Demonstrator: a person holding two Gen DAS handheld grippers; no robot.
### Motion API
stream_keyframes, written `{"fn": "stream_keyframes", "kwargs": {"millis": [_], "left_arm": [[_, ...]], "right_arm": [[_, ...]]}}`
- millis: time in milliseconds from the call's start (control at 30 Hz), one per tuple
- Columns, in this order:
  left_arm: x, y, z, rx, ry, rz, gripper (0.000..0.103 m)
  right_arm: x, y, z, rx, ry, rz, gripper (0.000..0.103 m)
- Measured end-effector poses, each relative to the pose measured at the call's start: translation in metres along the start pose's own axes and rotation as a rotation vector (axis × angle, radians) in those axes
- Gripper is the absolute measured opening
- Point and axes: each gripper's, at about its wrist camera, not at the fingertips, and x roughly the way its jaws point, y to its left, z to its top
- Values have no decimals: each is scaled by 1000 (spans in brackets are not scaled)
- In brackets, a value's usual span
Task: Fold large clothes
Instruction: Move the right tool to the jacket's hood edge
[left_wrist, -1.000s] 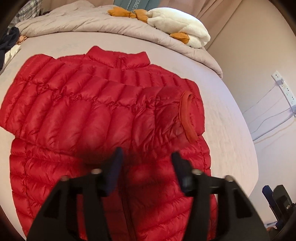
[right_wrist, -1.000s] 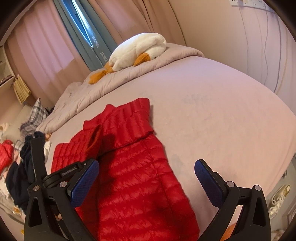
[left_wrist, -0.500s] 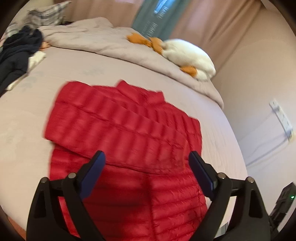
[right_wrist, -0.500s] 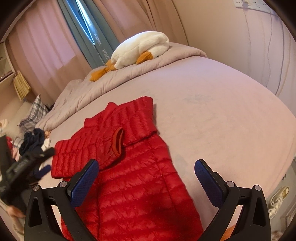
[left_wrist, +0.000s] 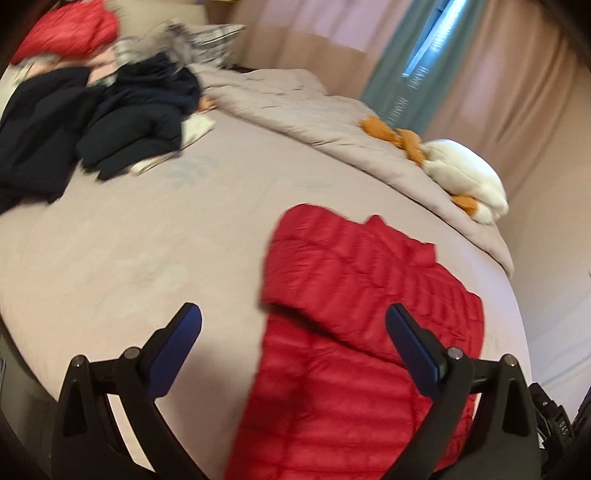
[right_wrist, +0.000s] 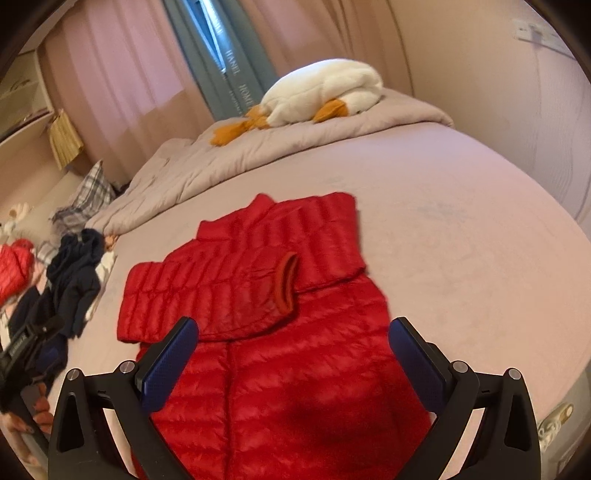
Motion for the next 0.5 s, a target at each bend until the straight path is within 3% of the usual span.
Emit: {"fn": "stream_keyframes", "kwargs": {"millis": [233,500], "left_arm": [[11,39,-13,-71,61,48,100],[21,43,-16,-65,85,53,99]], "right_arm": [[32,22,1,-7,78,48,102],[66,43,5,-46,131,34,102]]}}
